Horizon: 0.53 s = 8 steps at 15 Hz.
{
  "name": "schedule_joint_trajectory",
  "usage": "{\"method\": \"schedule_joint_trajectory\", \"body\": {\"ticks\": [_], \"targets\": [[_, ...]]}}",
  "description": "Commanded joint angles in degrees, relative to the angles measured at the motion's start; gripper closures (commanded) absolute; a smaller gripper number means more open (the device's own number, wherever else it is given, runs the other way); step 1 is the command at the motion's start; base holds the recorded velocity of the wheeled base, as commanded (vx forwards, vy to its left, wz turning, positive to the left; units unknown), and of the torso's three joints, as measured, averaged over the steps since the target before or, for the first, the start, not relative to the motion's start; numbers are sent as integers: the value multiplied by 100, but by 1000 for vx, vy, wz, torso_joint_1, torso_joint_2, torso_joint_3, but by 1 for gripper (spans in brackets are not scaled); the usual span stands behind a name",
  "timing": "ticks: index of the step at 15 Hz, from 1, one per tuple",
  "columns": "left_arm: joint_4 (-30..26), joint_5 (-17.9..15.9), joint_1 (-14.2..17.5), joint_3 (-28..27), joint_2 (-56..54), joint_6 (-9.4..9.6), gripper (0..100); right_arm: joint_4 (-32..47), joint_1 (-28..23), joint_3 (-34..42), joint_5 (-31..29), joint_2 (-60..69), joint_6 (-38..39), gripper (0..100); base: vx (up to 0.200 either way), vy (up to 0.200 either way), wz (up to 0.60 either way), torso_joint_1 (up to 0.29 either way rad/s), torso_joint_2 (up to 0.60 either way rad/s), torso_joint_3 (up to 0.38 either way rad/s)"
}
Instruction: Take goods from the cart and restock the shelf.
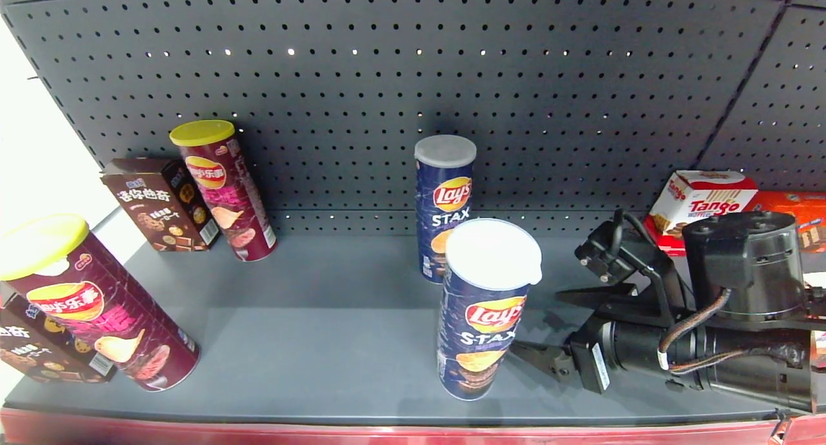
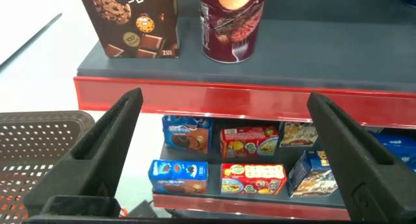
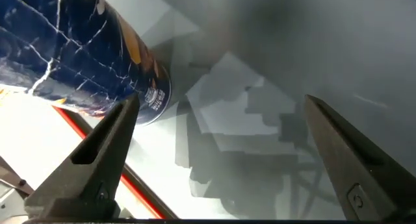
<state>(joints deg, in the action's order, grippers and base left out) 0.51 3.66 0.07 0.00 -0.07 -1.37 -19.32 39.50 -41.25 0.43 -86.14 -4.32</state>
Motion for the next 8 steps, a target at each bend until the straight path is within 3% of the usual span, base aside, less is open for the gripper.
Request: {"method": "schedule_joint_trajectory", "body": {"ticks": [1,8], "targets": [[2,3,1,0,7,-4,0,-54,67,-23,1,-87,-8,0,0,0,0,0,0,0],[2,3,1,0,7,-4,0,-98,190,-23,1,-193,-8,0,0,0,0,0,0,0]]}}
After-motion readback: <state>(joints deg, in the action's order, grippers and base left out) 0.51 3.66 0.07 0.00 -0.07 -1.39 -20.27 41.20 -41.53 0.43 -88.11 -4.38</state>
